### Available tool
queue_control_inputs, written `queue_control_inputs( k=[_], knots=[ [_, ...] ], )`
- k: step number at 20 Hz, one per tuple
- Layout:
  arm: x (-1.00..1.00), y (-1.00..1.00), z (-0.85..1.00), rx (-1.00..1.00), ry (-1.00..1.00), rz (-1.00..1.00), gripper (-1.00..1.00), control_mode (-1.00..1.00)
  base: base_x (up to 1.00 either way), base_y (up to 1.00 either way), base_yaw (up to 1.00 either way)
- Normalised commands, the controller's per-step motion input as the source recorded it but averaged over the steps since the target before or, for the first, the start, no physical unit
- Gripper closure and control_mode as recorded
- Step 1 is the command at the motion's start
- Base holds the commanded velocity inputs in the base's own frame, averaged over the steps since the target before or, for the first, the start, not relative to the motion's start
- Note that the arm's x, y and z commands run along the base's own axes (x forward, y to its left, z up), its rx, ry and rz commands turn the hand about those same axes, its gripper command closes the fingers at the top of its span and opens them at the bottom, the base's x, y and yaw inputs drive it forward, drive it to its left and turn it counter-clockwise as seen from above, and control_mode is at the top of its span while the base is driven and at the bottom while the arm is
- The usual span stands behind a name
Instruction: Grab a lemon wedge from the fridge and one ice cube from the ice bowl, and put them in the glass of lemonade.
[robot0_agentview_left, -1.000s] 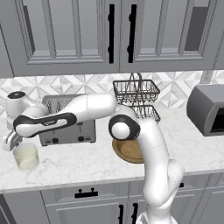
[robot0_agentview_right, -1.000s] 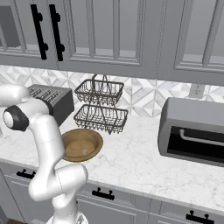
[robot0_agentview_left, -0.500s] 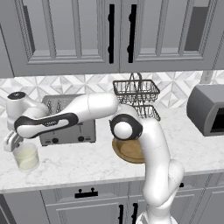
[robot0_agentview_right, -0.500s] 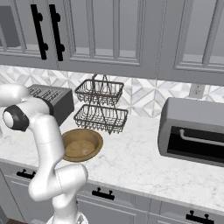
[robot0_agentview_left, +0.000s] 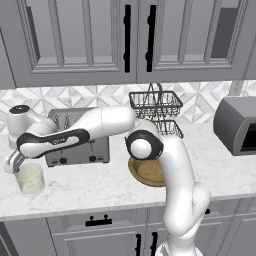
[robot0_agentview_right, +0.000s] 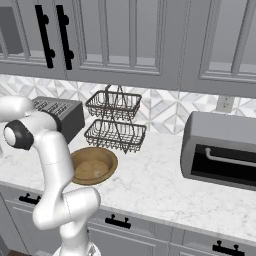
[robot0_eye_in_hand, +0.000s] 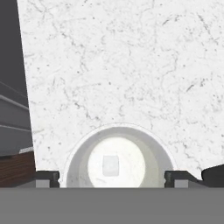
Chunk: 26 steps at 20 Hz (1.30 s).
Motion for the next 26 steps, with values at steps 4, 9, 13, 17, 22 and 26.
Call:
queue_control_inputs(
  k=[4, 9, 13, 17, 22, 26],
  knots=[
    [-0.03, -0.06, 0.0, 0.0, 0.0, 0.0, -1.0, -1.0, 0.0, 0.0, 0.0],
    [-0.17, -0.06, 0.0, 0.0, 0.0, 0.0, -1.0, -1.0, 0.0, 0.0, 0.0],
    [-0.2, -0.06, 0.0, 0.0, -0.01, 0.0, -1.0, -1.0, 0.0, 0.0, 0.0],
    [-0.4, -0.33, 0.0, 0.04, -0.06, -0.02, -1.0, -1.0, 0.0, 0.0, 0.0],
    [-0.5, -0.81, 0.32, 0.04, -0.24, -0.08, -1.0, -1.0, 0.0, 0.0, 0.0],
    [-0.62, -1.0, 0.56, 0.0, -0.1, -0.11, -1.0, -1.0, 0.0, 0.0, 0.0]
  ],
)
